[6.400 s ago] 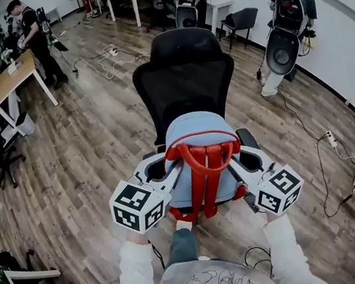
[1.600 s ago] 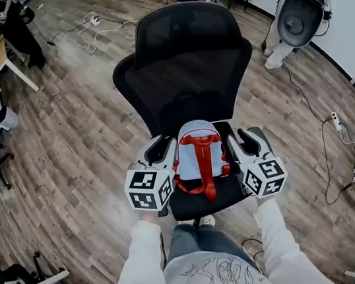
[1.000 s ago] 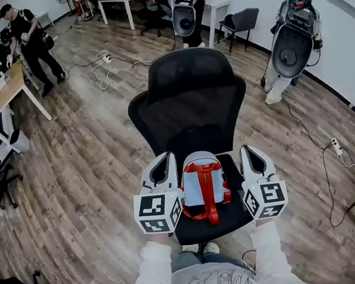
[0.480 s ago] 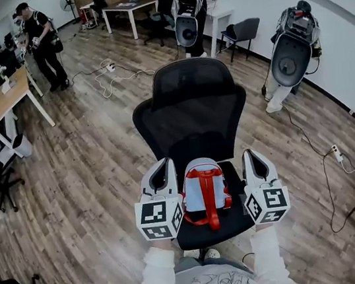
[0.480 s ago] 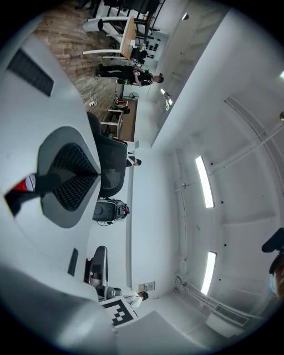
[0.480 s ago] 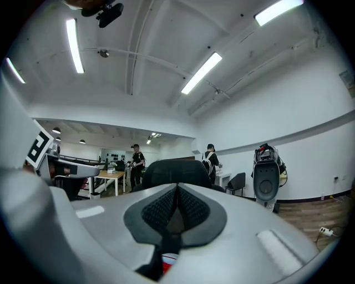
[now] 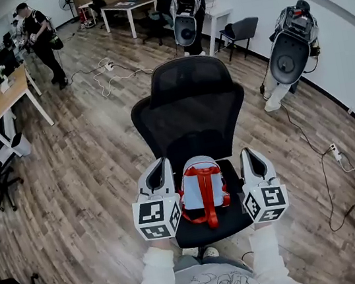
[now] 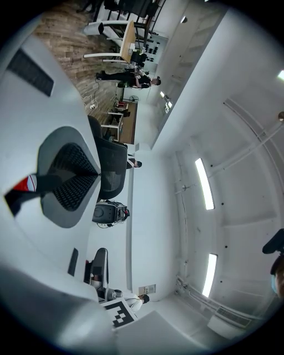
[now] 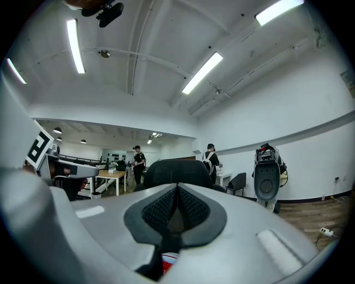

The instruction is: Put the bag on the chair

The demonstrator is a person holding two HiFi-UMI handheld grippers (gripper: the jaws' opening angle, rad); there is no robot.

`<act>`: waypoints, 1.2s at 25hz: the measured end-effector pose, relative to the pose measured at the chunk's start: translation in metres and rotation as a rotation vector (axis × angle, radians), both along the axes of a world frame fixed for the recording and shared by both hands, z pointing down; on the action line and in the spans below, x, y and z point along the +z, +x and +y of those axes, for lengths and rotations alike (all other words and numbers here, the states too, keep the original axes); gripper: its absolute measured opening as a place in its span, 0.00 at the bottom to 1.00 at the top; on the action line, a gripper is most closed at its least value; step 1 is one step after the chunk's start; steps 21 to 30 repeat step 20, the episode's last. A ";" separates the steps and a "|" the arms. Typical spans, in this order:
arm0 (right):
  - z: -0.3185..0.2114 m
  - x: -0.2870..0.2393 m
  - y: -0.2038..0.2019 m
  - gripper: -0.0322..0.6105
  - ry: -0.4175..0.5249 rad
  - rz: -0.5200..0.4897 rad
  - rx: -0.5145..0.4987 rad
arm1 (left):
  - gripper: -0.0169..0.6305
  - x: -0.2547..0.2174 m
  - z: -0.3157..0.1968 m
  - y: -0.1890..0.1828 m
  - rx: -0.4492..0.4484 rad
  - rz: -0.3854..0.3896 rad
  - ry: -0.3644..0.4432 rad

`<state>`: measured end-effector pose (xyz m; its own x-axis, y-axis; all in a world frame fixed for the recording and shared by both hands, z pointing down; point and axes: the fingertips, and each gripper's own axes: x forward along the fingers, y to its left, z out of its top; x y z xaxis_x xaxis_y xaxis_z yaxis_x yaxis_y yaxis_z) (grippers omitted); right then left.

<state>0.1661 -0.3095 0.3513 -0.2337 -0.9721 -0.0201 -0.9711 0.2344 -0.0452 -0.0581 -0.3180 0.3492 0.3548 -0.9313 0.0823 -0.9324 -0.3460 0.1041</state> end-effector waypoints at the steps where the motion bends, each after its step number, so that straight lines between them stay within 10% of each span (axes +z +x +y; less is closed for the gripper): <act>1: 0.000 0.000 0.001 0.07 0.000 0.000 0.000 | 0.04 0.000 0.000 0.000 -0.001 0.001 0.000; 30: 0.006 0.002 0.004 0.07 -0.008 -0.017 0.008 | 0.04 0.007 0.008 -0.004 -0.017 0.000 -0.011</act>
